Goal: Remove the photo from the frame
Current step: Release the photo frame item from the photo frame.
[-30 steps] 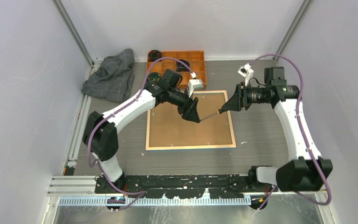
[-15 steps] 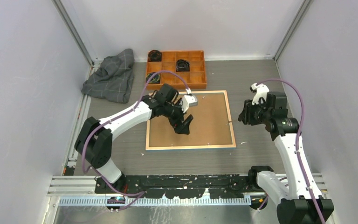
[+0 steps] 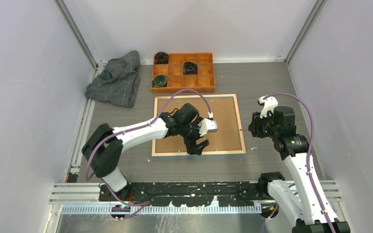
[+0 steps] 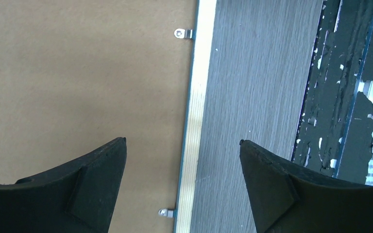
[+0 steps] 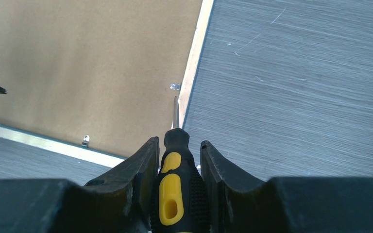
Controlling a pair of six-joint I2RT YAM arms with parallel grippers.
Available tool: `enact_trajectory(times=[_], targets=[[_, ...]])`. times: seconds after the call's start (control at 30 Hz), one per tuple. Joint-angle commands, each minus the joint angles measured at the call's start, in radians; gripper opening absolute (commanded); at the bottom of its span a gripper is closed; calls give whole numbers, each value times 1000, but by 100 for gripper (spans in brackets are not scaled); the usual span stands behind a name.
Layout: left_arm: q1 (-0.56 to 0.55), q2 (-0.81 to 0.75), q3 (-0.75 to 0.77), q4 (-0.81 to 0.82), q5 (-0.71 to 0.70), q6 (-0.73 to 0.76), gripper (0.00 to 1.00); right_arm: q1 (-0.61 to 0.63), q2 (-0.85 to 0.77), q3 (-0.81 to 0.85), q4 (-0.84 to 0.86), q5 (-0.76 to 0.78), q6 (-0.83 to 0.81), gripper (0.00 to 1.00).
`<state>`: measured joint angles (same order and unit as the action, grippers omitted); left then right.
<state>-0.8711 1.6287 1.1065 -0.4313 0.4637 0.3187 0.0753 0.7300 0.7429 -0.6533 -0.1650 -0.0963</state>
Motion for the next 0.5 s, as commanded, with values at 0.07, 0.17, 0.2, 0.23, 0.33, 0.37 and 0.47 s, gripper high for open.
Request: enact_trajectory(times=[0.07,0.17,0.2,0.23,0.33,0.37,0.47], targets=[[-61,65,50,42,-34,-1,88,48,4,-9,51,-27,-15,1],[-98,79,46,56,-93,-6,88,92,24,-28,76,44,-14,1],[-109,84,44,59,-113,-8,88,106,34,-32,84,66,-13,1],[-113,89,41,66,-130,-12,89,118,45,-32,90,86,-11,1],[-129,108,43,87,-181,-28,89,153,76,-35,106,138,-8,1],[-132,117,48,85,-186,-29,88,159,84,-36,109,154,-8,1],[-146,137,57,86,-206,-33,87,164,102,-36,120,222,-5,1]])
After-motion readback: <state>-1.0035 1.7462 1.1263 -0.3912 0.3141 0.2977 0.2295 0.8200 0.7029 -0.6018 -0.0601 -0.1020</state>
